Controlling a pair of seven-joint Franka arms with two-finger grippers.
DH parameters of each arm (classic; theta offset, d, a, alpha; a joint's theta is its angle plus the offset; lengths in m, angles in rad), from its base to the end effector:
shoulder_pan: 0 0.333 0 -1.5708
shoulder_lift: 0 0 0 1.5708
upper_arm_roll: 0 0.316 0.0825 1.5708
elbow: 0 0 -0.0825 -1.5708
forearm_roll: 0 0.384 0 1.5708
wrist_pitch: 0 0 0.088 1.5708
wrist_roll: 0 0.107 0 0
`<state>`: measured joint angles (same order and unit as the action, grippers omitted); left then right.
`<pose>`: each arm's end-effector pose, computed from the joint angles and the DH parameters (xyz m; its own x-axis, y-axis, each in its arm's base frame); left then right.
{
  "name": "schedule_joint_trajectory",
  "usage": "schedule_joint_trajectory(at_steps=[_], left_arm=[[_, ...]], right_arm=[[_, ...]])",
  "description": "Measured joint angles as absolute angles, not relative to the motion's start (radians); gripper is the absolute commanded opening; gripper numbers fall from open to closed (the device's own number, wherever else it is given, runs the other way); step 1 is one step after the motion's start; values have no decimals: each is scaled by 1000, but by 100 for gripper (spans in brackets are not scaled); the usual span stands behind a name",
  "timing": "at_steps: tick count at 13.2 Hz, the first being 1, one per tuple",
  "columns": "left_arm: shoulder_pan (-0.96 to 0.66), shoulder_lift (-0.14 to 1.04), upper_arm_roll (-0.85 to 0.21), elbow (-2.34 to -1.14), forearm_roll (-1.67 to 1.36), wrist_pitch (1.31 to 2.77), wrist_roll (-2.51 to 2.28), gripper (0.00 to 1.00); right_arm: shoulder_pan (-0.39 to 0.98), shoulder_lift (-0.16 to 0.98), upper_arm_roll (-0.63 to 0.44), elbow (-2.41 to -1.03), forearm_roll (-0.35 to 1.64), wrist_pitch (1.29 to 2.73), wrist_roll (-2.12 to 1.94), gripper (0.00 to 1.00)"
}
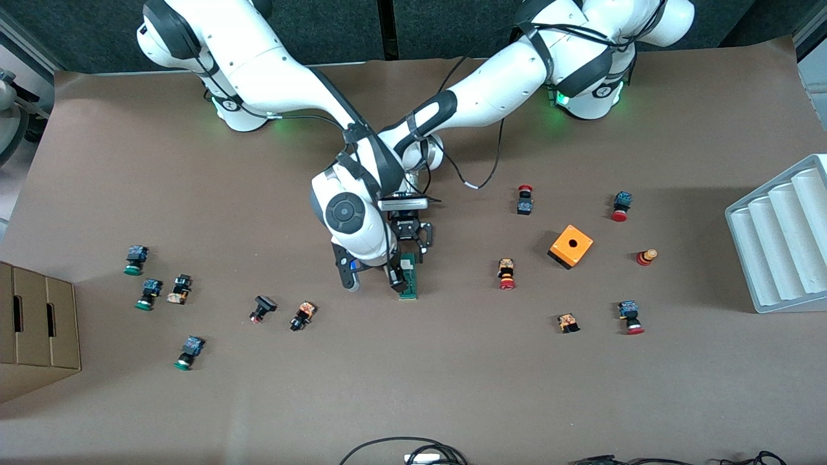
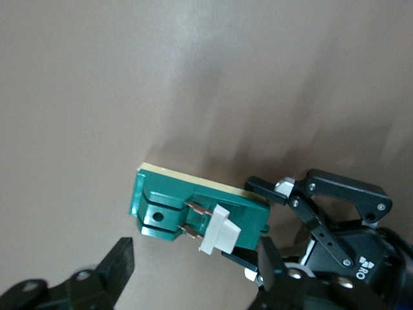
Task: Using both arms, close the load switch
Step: 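Grasp the white lever of the switch with the right gripper, then flip the white lever over toward the switch's far end with the right gripper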
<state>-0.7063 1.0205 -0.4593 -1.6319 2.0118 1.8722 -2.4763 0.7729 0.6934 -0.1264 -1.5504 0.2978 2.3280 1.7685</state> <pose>0.3522 -0.5623 0.0668 0.3671 0.0388 0.9294 0.0495 -0.9985 0.0221 0.5586 0.4457 0.2525 0.2824 -0.9450 -0.1652 -0.9593 -0.2782 -0.0488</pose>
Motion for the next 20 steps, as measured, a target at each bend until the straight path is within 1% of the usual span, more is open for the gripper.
schedule_joint_trajectory(at_steps=[2, 6, 7, 8, 12, 13, 16, 17, 18, 19, 20], left_arm=[[-706, 1021, -459, -1632, 2012, 1872, -2476, 76], [-706, 1021, -459, -1632, 2012, 1872, -2476, 76], [-706, 1021, -457, -1631, 2012, 1872, -2476, 76], [-706, 1021, -456, -1630, 2012, 1872, -2476, 76], [-707, 1021, -456, -1630, 2012, 1872, -2486, 76], [-707, 1021, -456, -1630, 2012, 1872, -2487, 76], [-710, 1021, -456, -1630, 2012, 1872, -2487, 76], [-710, 1021, -456, -1630, 2012, 1872, -2487, 76], [-711, 1021, -456, -1631, 2012, 1872, -2487, 76], [-715, 1021, -455, -1633, 2013, 1871, -2487, 76], [-720, 1021, -452, -1634, 2014, 1868, -2487, 76]], right_arm=[[794, 709, -126, -1553, 298, 2350, 1782, 75], [813, 712, -127, -1575, 298, 2361, 1784, 71], [813, 712, -127, -1579, 298, 2365, 1784, 66], [813, 713, -128, -1584, 298, 2374, 1784, 64], [812, 726, -129, -1593, 298, 2400, 1784, 58], [812, 728, -129, -1593, 298, 2405, 1784, 53], [812, 729, -131, -1593, 298, 2415, 1783, 46], [812, 730, -133, -1593, 298, 2418, 1783, 40], [811, 730, -134, -1593, 298, 2420, 1783, 37], [809, 730, -135, -1593, 298, 2420, 1782, 31], [807, 729, -135, -1592, 298, 2421, 1782, 29]])
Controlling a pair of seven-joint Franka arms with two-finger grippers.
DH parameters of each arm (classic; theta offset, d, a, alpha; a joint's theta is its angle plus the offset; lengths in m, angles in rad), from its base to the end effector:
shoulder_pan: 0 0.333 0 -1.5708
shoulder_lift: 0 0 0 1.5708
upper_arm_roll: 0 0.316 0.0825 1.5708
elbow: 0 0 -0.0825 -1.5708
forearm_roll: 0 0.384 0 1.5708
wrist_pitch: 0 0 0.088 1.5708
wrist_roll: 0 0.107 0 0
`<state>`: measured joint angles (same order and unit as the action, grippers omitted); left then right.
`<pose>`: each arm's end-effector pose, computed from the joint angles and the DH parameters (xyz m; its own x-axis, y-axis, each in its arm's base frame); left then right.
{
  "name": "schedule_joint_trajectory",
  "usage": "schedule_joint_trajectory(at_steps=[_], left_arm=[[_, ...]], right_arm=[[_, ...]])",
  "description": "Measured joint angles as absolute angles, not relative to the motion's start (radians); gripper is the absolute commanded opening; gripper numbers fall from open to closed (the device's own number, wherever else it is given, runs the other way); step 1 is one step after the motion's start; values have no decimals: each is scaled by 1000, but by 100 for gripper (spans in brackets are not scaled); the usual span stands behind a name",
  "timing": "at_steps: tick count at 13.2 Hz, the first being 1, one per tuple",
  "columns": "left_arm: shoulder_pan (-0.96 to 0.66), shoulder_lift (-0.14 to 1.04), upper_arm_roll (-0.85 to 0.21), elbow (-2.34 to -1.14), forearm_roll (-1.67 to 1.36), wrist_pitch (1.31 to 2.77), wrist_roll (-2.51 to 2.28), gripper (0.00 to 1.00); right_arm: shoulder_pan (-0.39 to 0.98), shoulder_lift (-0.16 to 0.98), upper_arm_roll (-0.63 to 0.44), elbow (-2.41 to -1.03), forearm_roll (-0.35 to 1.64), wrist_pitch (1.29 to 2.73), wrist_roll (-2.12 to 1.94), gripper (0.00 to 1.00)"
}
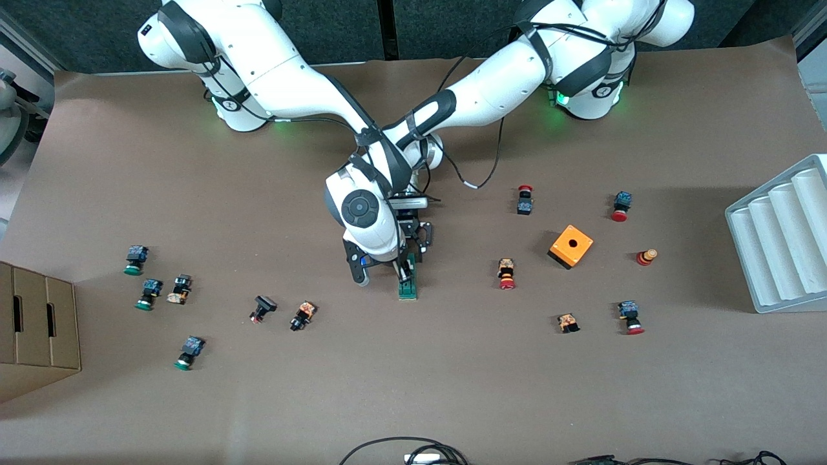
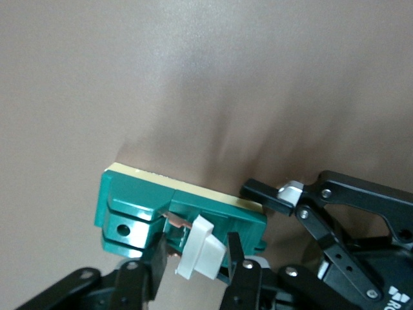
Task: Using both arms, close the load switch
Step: 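Flip the white lever over toward the switch's far end with the right gripper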
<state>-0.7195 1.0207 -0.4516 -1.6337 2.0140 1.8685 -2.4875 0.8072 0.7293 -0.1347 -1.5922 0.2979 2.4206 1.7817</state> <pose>0.3480 -0.5636 0.0650 0.3601 0.0396 0.9321 0.0440 -0.9987 0.0254 0.5444 0.4527 0.2179 0.2847 -0.9473 -0.1469 -0.9583 -0.2773 -0.0693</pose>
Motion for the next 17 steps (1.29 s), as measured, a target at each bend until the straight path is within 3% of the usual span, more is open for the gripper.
schedule_joint_trajectory(at_steps=[17], left_arm=[[-737, 1021, -437, -1638, 2019, 1856, -2510, 76]], right_arm=[[795, 723, -131, -1590, 311, 2402, 1788, 26]])
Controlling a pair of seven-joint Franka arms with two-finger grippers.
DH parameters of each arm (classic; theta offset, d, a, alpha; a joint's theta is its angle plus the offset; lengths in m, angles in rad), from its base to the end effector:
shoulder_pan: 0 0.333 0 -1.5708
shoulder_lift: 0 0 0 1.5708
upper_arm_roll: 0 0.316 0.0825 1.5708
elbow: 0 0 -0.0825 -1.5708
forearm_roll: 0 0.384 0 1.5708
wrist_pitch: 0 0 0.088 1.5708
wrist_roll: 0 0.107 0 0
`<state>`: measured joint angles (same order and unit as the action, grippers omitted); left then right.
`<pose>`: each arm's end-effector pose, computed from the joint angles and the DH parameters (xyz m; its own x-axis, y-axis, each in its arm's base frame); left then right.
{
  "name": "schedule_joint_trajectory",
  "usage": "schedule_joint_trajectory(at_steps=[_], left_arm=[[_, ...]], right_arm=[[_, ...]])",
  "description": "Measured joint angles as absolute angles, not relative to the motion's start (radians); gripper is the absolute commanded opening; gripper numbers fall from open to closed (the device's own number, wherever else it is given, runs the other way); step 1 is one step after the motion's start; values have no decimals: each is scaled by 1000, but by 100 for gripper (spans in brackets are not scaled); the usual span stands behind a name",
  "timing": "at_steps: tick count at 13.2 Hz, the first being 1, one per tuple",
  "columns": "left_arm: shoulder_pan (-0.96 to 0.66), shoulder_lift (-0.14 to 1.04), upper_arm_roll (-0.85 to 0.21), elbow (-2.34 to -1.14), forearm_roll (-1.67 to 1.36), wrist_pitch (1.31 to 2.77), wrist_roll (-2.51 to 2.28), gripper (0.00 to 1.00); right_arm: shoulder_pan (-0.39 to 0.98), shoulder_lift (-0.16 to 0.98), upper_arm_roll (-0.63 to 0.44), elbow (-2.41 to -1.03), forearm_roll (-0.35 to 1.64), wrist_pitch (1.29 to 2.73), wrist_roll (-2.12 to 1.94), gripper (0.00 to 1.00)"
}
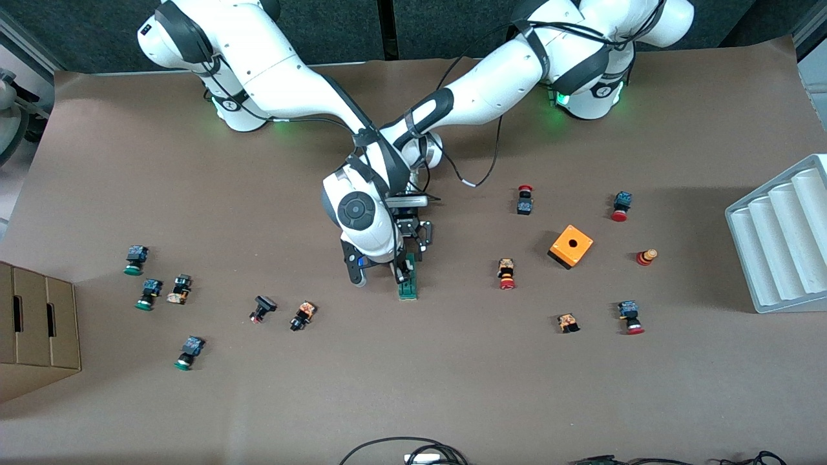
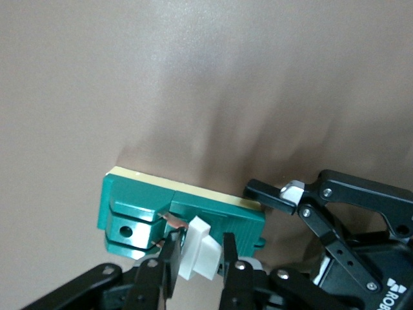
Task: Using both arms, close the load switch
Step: 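Flip the white lever over toward the switch's far end with the right gripper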
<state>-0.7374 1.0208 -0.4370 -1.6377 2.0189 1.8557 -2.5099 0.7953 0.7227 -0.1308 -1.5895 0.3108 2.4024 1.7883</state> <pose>0.3447 -0.5631 0.0621 0.3417 0.0444 0.9388 0.0431 -0.9986 0.0315 0.5475 0.4486 0.2218 0.2617 -0.9520 -0.1589 -0.9651 -0.2562 -0.0543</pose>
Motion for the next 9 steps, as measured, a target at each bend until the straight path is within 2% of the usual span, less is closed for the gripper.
schedule_joint_trajectory(at_steps=[9], left_arm=[[-739, 1021, -436, -1639, 2019, 1854, -2513, 76]], right_arm=[[774, 707, -132, -1558, 317, 2398, 1786, 26]])
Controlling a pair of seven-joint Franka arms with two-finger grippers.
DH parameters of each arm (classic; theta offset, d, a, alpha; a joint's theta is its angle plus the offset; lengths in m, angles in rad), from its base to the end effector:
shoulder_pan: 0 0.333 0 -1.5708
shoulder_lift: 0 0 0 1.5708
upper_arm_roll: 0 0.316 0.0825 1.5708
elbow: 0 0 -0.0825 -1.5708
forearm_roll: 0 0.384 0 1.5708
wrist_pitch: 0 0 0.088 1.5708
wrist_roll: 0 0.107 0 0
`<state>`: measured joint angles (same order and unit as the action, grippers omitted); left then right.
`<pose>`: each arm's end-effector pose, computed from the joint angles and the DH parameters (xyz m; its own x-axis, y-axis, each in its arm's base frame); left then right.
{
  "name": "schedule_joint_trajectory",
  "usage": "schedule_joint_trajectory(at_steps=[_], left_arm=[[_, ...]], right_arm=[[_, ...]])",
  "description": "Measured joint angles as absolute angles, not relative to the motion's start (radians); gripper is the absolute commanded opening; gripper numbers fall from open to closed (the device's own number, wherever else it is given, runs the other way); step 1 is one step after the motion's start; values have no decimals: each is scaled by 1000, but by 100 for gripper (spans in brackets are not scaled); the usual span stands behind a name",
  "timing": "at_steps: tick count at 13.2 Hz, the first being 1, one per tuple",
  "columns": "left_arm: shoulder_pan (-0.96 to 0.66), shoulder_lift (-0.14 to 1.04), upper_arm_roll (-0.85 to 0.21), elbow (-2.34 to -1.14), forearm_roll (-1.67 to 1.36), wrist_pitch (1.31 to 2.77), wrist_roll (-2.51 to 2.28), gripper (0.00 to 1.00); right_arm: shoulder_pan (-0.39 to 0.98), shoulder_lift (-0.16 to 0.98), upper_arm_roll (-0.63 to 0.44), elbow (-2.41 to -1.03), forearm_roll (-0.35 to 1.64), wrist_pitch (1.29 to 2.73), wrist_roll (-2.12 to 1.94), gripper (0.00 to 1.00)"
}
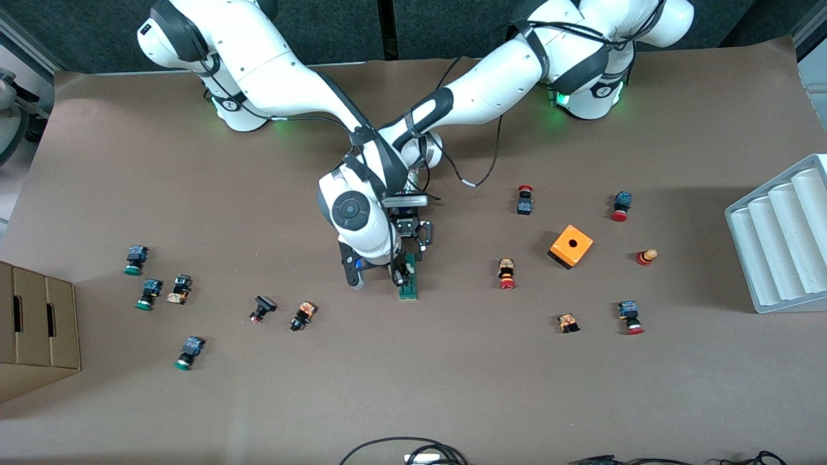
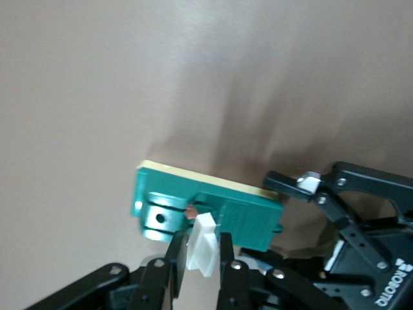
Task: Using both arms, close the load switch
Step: 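Flip the white lever over toward the switch's far end with the right gripper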
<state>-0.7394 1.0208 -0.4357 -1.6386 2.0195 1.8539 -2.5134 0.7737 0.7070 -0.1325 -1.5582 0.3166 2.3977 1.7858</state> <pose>0.3441 -0.5630 0.0617 0.3397 0.0457 0.9394 0.0431 -0.9985 0.0330 0.5646 0.4433 0.2464 0.2469 -0.9519 -0.1812 -0.9680 -0.2338 -0.0909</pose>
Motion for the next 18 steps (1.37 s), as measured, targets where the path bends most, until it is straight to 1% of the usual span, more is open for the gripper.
schedule_joint_trajectory(at_steps=[7, 18], left_arm=[[-742, 1021, -435, -1641, 2021, 1850, -2514, 76], [-742, 1021, -434, -1641, 2021, 1850, -2514, 76]], right_arm=[[759, 716, -134, -1539, 317, 2405, 1782, 24], [740, 777, -136, -1456, 317, 2411, 1782, 23]])
